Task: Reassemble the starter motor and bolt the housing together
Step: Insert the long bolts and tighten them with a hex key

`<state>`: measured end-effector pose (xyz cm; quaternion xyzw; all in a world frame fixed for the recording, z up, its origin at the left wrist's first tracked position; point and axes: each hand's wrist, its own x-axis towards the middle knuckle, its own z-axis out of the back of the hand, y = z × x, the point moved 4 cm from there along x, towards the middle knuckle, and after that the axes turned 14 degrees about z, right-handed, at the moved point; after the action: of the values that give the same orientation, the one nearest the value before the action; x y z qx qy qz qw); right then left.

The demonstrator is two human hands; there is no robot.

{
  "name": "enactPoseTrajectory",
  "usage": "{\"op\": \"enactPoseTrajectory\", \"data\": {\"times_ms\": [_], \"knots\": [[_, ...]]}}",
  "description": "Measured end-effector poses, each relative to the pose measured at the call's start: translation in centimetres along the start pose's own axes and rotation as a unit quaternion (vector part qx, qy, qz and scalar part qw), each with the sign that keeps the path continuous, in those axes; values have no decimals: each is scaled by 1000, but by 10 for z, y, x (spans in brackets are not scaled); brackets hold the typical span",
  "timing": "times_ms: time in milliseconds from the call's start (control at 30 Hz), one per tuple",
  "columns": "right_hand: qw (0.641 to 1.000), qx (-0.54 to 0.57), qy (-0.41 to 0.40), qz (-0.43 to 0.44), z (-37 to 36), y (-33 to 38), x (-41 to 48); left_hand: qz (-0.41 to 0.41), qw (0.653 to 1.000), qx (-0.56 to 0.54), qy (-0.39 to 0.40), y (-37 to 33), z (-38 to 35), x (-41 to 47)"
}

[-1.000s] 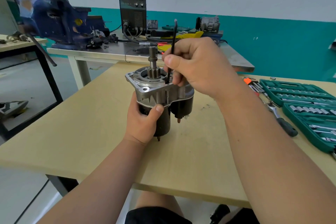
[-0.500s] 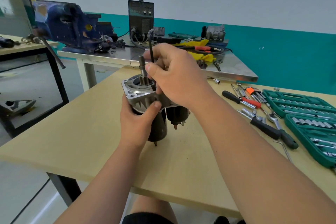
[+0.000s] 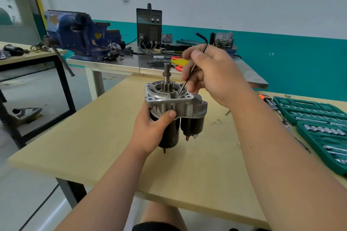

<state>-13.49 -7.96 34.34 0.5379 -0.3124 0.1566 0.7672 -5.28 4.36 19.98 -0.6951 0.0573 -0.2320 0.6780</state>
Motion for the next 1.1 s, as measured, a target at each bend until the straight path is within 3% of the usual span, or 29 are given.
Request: {"op": "enactPoseTrajectory", "data": {"times_ms": [67,133,233,300,600,900,967,1000,1100], "knots": [[996,-81,-23,14,7,-1,2,19,1000,4,5,2,6,1],[971,-229,-64,32,15,-4,7,29,999,9,14,2,11,2],[943,-331,34,-21,-3,-16,7,37,999,2,39,2,9,2],[945,-316,71,-51,-16,-27,2,40,998,-9,52,3,3,3],[968,-244,36,-45,-9,-37,-3,-17,997,-73,2,-5,-18,4],[951,-305,43,-40,-7,-36,1,-19,990,-137,-22,-2,-17,5],[937,-349,3,-20,4,-28,4,-19,990,-138,-15,-2,-16,4],[947,-319,-26,-18,10,-24,6,-18,991,-135,-7,-3,-16,4],[997,-58,-51,-20,8,-13,10,-22,993,-114,19,-6,-20,2]]}}
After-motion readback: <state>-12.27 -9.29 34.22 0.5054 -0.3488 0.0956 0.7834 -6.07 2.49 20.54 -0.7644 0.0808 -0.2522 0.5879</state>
